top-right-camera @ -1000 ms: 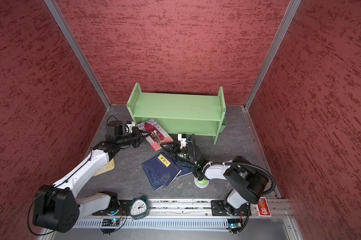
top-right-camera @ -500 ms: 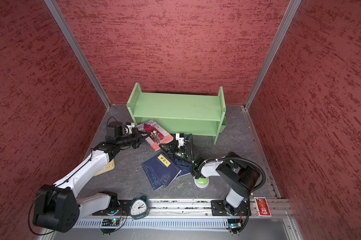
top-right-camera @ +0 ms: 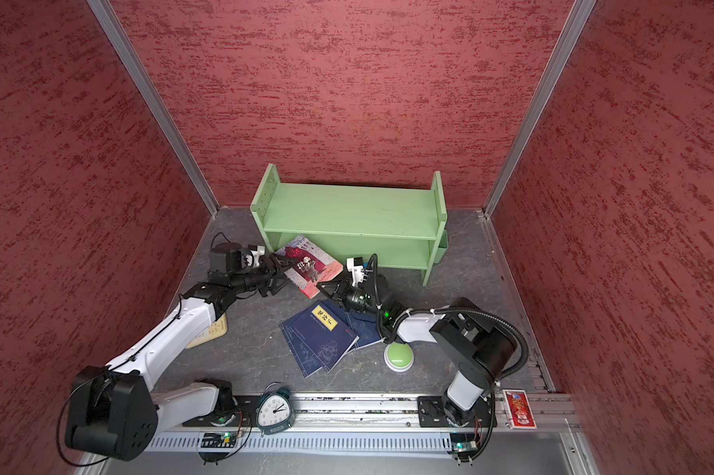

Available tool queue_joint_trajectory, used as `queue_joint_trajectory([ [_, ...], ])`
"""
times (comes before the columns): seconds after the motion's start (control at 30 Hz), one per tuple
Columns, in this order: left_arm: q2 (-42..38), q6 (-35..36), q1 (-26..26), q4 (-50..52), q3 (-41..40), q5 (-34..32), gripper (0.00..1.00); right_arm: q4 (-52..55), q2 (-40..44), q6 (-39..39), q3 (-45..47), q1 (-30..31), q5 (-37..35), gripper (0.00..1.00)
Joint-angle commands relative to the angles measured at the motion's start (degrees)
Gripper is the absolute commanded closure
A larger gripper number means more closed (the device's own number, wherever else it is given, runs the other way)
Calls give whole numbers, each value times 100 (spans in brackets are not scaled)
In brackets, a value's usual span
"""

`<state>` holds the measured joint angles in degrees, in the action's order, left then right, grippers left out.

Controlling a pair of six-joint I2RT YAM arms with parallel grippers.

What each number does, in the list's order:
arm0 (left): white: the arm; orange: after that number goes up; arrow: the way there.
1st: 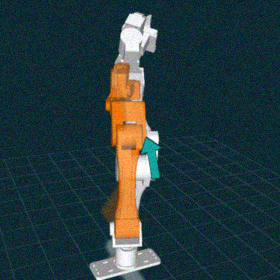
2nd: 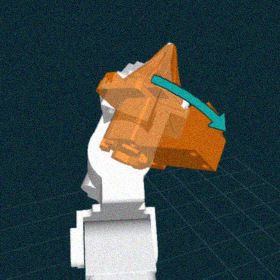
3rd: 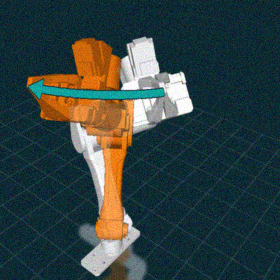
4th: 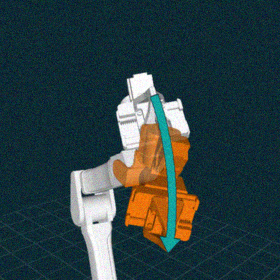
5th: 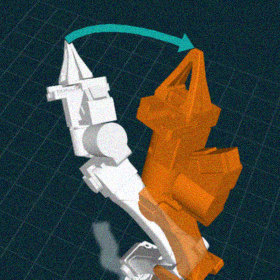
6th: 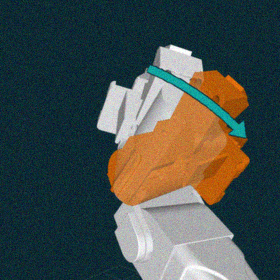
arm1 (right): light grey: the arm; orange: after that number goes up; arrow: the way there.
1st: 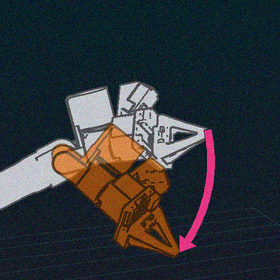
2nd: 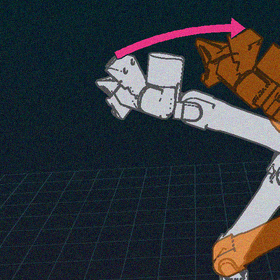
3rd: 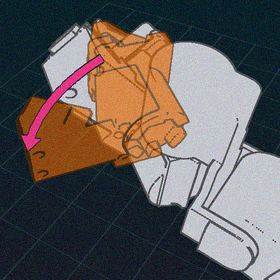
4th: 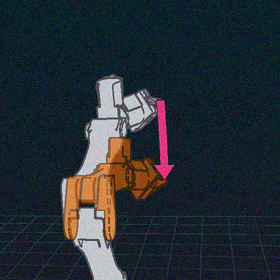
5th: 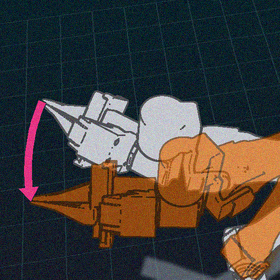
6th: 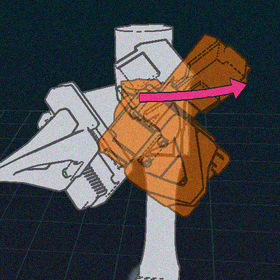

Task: Stacking books/files
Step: Pick up the book from the books, then place the book at the bookshelf.

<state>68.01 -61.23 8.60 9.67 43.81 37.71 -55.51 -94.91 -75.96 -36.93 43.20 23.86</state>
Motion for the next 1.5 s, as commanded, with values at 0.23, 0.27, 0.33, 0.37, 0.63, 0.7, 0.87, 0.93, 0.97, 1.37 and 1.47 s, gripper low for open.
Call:
queue_joint_trajectory([
  [0.23,-305,638,-268,1037,154,297,20,517,135,619,-358,-541,1056,98],
  [0.27,-329,721,-293,1114,141,298,20,629,138,701,-386,-594,1128,98],
  [0.33,-349,860,-342,1232,137,289,19,733,131,799,-436,-682,1221,97],
  [0.37,-358,916,-358,1247,132,289,19,755,116,832,-453,-726,1272,98],
  [0.63,-249,1312,-393,1271,282,285,19,888,-249,1005,-703,-998,1764,97],
  [0.7,-227,1363,-387,1236,319,298,19,851,-346,1005,-773,-1061,1861,97],
  [0.87,-106,1365,-377,1130,330,307,19,946,-552,1009,-1025,-1155,2033,95],
  [0.93,-61,1329,-370,1062,298,316,19,1019,-592,1031,-1117,-1178,2044,94],
  [0.97,-38,1318,-365,1032,295,311,19,1040,-607,1040,-1146,-1187,2035,94],
  [1.37,276,1527,-160,624,330,272,19,1146,-897,987,-1443,-1280,2025,88],
  [1.47,382,1601,-64,499,386,281,19,1182,-942,963,-1506,-1301,2009,88],
])
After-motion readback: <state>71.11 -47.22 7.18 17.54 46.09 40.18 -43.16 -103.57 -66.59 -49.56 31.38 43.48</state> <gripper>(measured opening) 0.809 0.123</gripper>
